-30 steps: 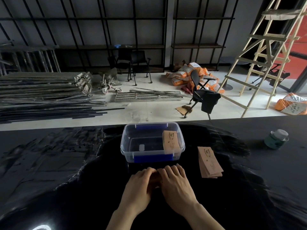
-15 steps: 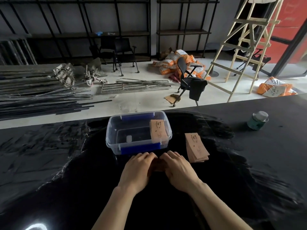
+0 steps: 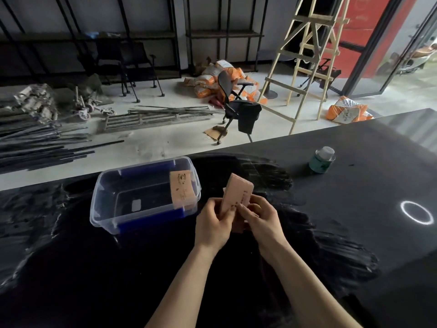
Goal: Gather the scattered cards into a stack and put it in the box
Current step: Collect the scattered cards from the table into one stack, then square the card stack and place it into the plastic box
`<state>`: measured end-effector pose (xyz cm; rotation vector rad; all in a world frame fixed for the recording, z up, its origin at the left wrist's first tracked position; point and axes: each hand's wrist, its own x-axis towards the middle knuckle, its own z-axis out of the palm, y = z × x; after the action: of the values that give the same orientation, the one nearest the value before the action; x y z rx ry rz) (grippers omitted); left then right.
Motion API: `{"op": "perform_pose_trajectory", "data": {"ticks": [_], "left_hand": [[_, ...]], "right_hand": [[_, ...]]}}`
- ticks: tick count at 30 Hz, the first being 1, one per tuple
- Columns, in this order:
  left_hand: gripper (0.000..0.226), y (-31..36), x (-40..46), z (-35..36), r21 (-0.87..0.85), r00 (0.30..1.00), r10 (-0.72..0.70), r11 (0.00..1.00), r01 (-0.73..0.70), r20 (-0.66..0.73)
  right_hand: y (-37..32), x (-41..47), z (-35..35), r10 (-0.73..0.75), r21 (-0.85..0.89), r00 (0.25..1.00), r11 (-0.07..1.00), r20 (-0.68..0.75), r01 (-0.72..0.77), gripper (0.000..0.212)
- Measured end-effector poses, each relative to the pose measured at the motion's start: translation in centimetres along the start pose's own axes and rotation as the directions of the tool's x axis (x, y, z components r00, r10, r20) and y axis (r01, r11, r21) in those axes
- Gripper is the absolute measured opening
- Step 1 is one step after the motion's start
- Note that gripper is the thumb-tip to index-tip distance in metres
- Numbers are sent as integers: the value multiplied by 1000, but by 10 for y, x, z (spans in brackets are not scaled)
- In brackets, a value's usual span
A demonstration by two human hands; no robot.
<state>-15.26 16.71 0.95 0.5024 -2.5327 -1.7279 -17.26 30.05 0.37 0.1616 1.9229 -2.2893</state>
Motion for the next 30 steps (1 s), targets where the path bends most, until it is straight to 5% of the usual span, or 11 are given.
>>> {"op": "perform_pose_trajectory", "data": {"ticks": [4, 8, 12, 17, 22, 25, 30], "left_hand": [[41, 16, 16, 14, 217, 995, -92, 971, 99, -39], [41, 15, 23, 17, 343, 976, -194, 914, 215, -95], [56, 15, 27, 23, 335, 958, -258, 898, 286, -127], [51, 27, 36, 30, 390, 943, -322, 860, 330, -90], [44, 28, 26, 20, 291, 917, -398, 877, 382, -6], [51, -7, -5, -59, -6, 914, -406, 914, 406, -2], [42, -17, -34, -77, -188, 977, -206, 959, 211, 48]], "right_hand": [[-11, 32, -8, -19, -260, 999, 966, -51, 5, 24], [-14, 52, -5, -65, -767, 998, 639, 13, 52, 24], [-1, 54, -2, -34, -886, 999, 464, -18, 0, 32], [0, 61, -1, 80, -840, 995, 534, -62, -95, 53], [1, 57, 1, 218, -670, 970, 705, -108, -232, 22], [6, 13, 63, 273, -511, 956, 840, 111, -181, 6], [12, -21, 60, 116, -230, 969, 971, 217, -64, 43]]}}
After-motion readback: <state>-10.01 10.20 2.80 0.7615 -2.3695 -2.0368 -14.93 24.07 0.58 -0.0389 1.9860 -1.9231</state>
